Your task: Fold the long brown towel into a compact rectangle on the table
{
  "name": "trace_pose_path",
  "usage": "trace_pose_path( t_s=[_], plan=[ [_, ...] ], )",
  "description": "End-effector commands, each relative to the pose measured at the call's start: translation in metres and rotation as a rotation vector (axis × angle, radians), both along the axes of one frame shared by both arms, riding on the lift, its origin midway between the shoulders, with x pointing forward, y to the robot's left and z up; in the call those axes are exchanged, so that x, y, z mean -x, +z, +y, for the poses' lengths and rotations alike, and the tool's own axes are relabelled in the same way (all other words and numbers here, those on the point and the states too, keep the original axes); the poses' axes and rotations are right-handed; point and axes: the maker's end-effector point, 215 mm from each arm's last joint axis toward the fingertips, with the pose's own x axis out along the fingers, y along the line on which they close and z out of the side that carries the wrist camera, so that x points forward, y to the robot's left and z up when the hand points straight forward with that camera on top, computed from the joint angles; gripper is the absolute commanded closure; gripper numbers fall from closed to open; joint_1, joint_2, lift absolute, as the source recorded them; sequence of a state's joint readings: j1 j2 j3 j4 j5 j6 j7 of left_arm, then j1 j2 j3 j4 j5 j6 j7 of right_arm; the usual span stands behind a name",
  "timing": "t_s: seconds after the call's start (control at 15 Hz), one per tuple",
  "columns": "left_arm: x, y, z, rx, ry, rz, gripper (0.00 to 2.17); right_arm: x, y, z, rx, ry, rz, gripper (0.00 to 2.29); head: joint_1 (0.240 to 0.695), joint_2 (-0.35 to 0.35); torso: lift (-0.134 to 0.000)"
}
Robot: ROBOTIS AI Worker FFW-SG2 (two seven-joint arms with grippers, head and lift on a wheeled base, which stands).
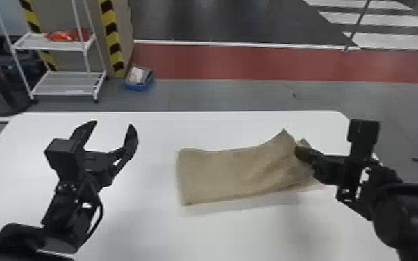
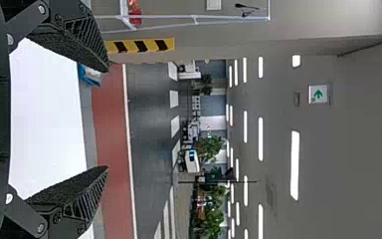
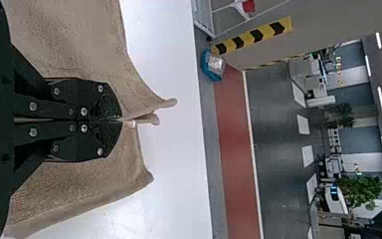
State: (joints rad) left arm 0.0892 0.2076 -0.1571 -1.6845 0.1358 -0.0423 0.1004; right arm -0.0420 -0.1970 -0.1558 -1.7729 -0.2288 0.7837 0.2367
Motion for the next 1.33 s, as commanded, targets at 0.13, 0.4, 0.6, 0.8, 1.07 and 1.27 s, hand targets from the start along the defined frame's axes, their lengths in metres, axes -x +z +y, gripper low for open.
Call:
trace_pose_path(
  t_s=[0.13,0.4,0.6,0.8,1.07,1.27],
  plan=[
    [0.004,-0.011,-0.001,-0.018,-0.003,0.017,0.21,-0.016,-0.009,-0.002,0.003,0.004,-0.02,1.42,0.695,-0.088,-0.12],
    [0.002,-0.009,-0.003,-0.027,-0.004,0.015,0.21,-0.017,0.046,-0.011,-0.01,-0.005,-0.069,1.42,0.695,-0.087,-0.12],
    [0.003,-0.014,-0.002,-0.038,-0.005,0.022,0.21,-0.015,0.049,-0.039,0.021,-0.028,-0.054,1.42,0.695,-0.097,-0.12],
    [0.003,-0.017,0.005,-0.038,0.005,0.027,0.21,-0.016,0.007,-0.047,0.056,-0.039,0.008,1.42,0.695,-0.119,-0.12],
    [0.001,-0.019,0.01,-0.04,0.012,0.03,0.21,-0.023,0.015,-0.035,0.051,-0.023,-0.02,1.42,0.695,-0.121,-0.12],
    [0.001,-0.02,0.01,-0.044,0.012,0.033,0.21,-0.015,0.071,-0.04,0.002,-0.027,-0.08,1.42,0.695,-0.106,-0.12]
  ],
)
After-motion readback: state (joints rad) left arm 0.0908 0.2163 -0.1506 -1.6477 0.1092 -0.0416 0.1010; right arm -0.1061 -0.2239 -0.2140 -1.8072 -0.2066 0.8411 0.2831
